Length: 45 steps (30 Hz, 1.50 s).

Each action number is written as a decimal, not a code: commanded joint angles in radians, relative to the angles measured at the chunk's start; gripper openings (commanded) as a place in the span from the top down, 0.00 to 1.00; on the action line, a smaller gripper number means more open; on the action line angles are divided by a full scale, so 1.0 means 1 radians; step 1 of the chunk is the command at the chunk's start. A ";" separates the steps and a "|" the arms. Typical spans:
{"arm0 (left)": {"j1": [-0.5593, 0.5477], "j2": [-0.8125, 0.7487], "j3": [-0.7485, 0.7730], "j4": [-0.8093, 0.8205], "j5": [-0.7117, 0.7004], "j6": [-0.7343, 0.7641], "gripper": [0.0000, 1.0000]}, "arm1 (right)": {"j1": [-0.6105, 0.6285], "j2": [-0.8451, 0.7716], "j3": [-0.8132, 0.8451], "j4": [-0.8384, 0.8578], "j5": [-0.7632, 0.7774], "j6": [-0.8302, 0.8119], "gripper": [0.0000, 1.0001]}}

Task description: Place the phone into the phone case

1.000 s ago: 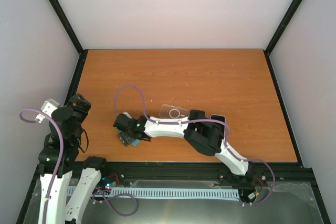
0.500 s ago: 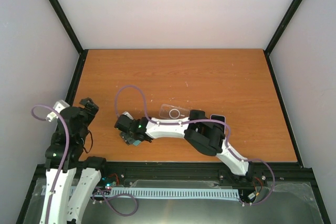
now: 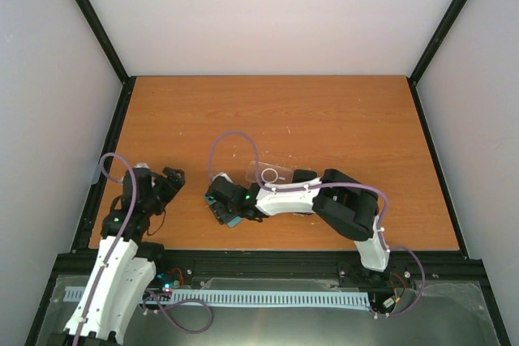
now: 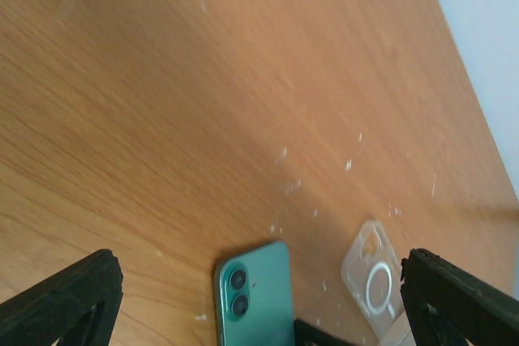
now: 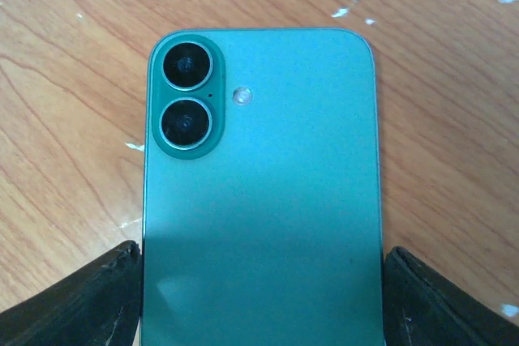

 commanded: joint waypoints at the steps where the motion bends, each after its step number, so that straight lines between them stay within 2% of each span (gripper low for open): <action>1: -0.004 0.030 -0.095 0.238 0.287 0.008 0.08 | -0.043 -0.044 -0.121 0.096 -0.101 0.057 0.39; 4: -0.004 0.070 -0.177 0.360 0.431 -0.008 0.13 | -0.070 -0.087 -0.185 0.188 -0.177 0.081 0.40; 8: -0.004 0.129 -0.282 0.505 0.555 -0.035 0.17 | -0.109 -0.130 -0.257 0.294 -0.245 0.116 0.41; 13: -0.004 0.196 -0.390 0.709 0.642 -0.102 0.26 | -0.133 -0.139 -0.284 0.362 -0.306 0.141 0.41; 18: -0.005 0.277 -0.450 0.877 0.685 -0.150 0.29 | -0.133 -0.123 -0.279 0.388 -0.334 0.159 0.42; 23: -0.007 0.388 -0.452 0.959 0.695 -0.143 0.35 | -0.134 -0.115 -0.278 0.406 -0.353 0.170 0.42; 27: -0.007 0.472 -0.447 1.013 0.712 -0.144 0.46 | -0.133 -0.115 -0.278 0.412 -0.356 0.174 0.42; 31: -0.007 0.492 -0.450 1.026 0.696 -0.149 0.60 | -0.133 -0.115 -0.280 0.416 -0.358 0.180 0.42; 42: -0.008 0.560 -0.454 1.062 0.686 -0.143 0.80 | -0.133 -0.111 -0.279 0.431 -0.376 0.195 0.42; 45: -0.008 0.574 -0.453 1.067 0.686 -0.136 0.93 | -0.133 -0.112 -0.279 0.424 -0.376 0.191 0.40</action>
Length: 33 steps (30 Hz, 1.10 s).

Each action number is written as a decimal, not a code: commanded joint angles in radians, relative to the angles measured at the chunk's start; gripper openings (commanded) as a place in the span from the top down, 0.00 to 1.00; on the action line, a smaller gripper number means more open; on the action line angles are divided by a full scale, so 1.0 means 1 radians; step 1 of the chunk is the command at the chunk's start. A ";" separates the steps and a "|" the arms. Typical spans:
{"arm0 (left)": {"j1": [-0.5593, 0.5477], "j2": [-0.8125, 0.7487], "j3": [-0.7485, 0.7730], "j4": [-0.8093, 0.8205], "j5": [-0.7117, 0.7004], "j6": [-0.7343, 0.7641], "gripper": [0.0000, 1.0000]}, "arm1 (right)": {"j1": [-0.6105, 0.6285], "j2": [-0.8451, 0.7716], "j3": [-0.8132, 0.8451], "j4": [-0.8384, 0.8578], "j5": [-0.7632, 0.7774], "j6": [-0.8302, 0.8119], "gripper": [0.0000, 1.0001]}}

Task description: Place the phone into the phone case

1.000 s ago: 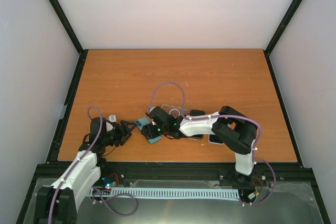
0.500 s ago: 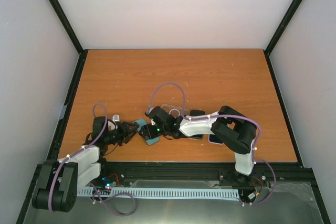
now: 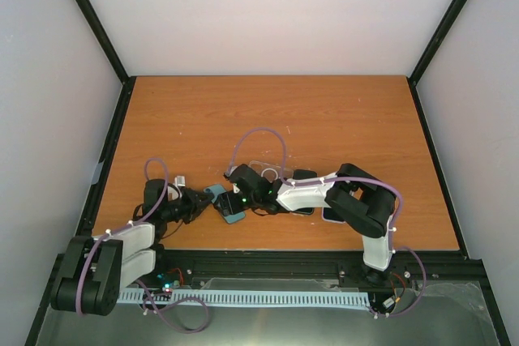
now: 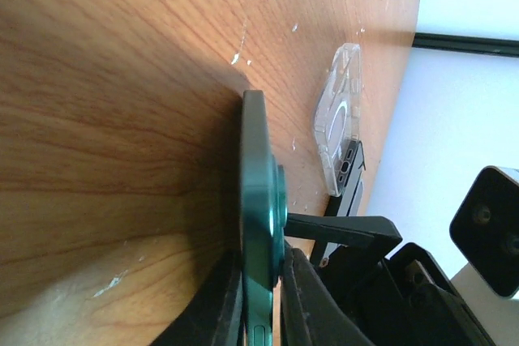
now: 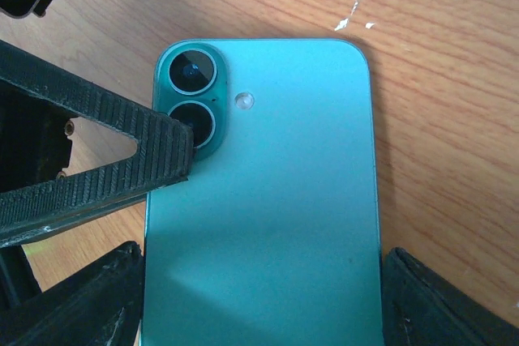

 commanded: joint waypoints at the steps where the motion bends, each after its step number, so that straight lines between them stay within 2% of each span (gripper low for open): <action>1: -0.006 0.022 0.001 0.024 -0.008 0.019 0.97 | 0.001 0.010 -0.007 0.027 -0.009 0.004 0.39; 9: -0.006 -0.021 0.056 -0.115 -0.043 0.081 1.00 | -0.067 -0.117 -0.019 -0.189 0.077 -0.114 0.19; 14: -0.006 -0.078 0.121 -0.258 -0.087 0.135 1.00 | -0.151 -0.203 -0.056 -0.294 0.164 -0.240 0.17; 17: -0.006 -0.105 0.161 -0.332 -0.110 0.162 1.00 | -0.191 -0.209 -0.062 -0.330 0.192 -0.301 0.20; 22: -0.006 -0.142 0.231 -0.437 -0.137 0.201 1.00 | -0.229 -0.166 -0.043 -0.356 0.197 -0.381 0.32; 28: -0.006 -0.173 0.278 -0.521 -0.131 0.230 1.00 | -0.234 -0.110 -0.005 -0.391 0.227 -0.441 0.36; 33: -0.006 -0.206 0.293 -0.578 -0.145 0.239 1.00 | -0.234 -0.070 0.015 -0.415 0.238 -0.434 0.49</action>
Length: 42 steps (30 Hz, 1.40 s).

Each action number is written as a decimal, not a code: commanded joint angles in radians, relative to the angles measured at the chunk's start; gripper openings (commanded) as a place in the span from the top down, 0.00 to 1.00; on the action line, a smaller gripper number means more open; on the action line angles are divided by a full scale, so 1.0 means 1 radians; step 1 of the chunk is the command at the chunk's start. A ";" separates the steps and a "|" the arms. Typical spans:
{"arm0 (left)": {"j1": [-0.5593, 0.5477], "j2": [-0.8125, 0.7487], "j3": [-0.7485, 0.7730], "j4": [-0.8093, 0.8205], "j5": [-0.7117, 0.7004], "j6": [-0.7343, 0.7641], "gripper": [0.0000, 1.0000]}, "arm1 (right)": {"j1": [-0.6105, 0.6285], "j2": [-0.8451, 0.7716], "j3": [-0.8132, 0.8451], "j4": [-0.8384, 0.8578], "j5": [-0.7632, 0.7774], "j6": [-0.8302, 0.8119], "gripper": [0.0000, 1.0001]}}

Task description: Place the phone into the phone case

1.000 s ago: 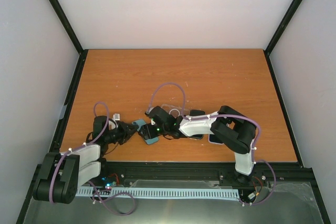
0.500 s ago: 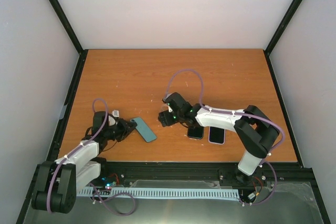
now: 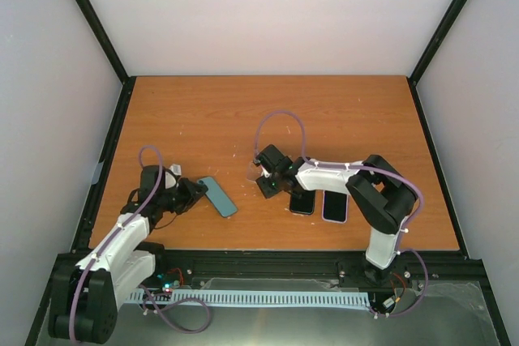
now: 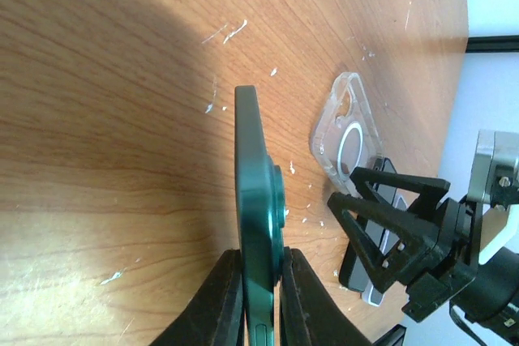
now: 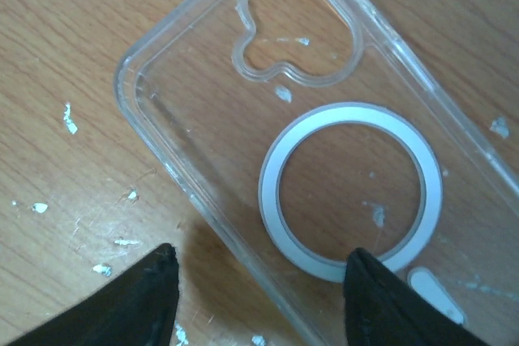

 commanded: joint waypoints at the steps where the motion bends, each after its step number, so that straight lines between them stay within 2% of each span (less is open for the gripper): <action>1: 0.001 -0.030 0.063 -0.062 0.001 0.036 1.00 | -0.005 0.033 0.025 -0.035 0.016 -0.009 0.53; 5: 0.001 -0.033 0.084 -0.087 -0.009 0.045 1.00 | -0.003 0.031 0.022 -0.030 -0.040 0.077 0.72; 7: 0.001 -0.033 0.096 -0.093 -0.007 0.045 1.00 | 0.007 0.028 0.017 -0.014 -0.079 0.134 0.76; 15: 0.001 -0.018 0.110 -0.088 0.036 0.041 1.00 | 0.073 0.052 0.027 0.023 -0.121 0.366 0.80; 23: 0.001 -0.048 0.068 -0.040 0.074 -0.043 1.00 | 0.084 0.039 -0.043 0.204 -0.227 0.567 0.81; 26: 0.001 -0.056 0.062 -0.045 0.063 -0.058 1.00 | 0.097 0.005 -0.041 0.189 -0.182 0.521 0.77; 29: 0.001 -0.056 0.055 -0.047 0.065 -0.087 1.00 | 0.117 -0.058 -0.043 0.162 -0.149 0.403 0.69; 35: 0.001 -0.043 0.048 -0.030 0.084 -0.150 1.00 | 0.221 -0.188 -0.048 0.136 -0.011 0.219 0.60; 42: 0.001 -0.011 0.065 -0.064 0.093 -0.199 1.00 | 0.374 -0.185 -0.016 0.160 0.111 0.018 0.48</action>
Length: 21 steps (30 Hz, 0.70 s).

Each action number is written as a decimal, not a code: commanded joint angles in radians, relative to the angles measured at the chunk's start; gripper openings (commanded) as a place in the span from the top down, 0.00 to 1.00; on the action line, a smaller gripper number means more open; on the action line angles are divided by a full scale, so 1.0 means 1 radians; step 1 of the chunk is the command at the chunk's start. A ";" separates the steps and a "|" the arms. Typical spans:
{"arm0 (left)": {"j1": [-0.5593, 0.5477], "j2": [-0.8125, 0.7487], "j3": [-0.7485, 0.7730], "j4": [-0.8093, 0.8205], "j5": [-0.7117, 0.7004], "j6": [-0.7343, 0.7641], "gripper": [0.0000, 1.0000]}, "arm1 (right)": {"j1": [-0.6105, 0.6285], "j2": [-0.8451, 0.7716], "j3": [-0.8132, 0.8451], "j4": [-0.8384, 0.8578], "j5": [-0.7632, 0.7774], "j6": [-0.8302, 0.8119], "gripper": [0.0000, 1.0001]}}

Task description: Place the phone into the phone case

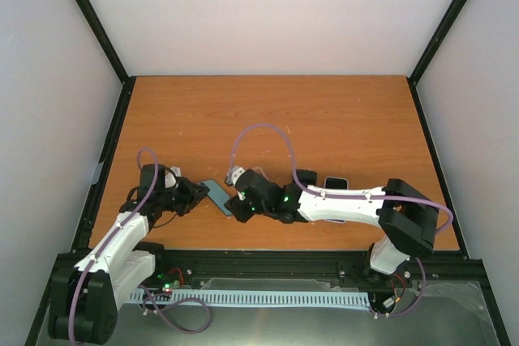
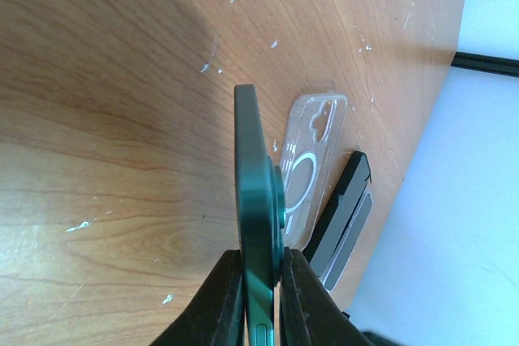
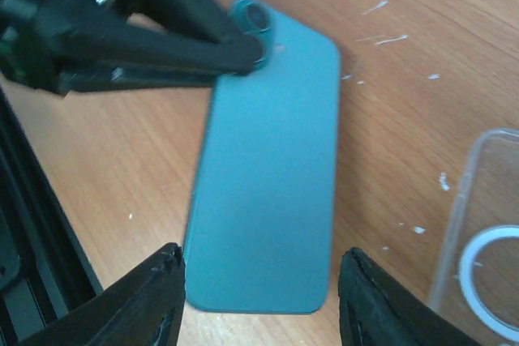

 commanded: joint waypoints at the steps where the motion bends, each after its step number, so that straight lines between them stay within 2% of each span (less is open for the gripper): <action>1: 0.001 0.007 0.040 0.004 0.035 -0.057 1.00 | 0.091 0.037 0.033 0.004 0.130 -0.177 0.47; 9: 0.001 -0.013 0.061 -0.045 0.039 -0.093 1.00 | 0.160 0.143 0.112 -0.058 0.298 -0.253 0.46; 12: 0.001 -0.013 0.059 -0.050 0.048 -0.104 1.00 | 0.169 0.171 0.135 -0.081 0.354 -0.278 0.48; 15: 0.002 -0.019 0.059 -0.056 0.049 -0.108 1.00 | 0.173 0.190 0.153 -0.089 0.388 -0.302 0.55; 21: 0.001 -0.027 0.050 -0.054 0.056 -0.124 1.00 | 0.175 0.184 0.142 -0.056 0.393 -0.326 0.79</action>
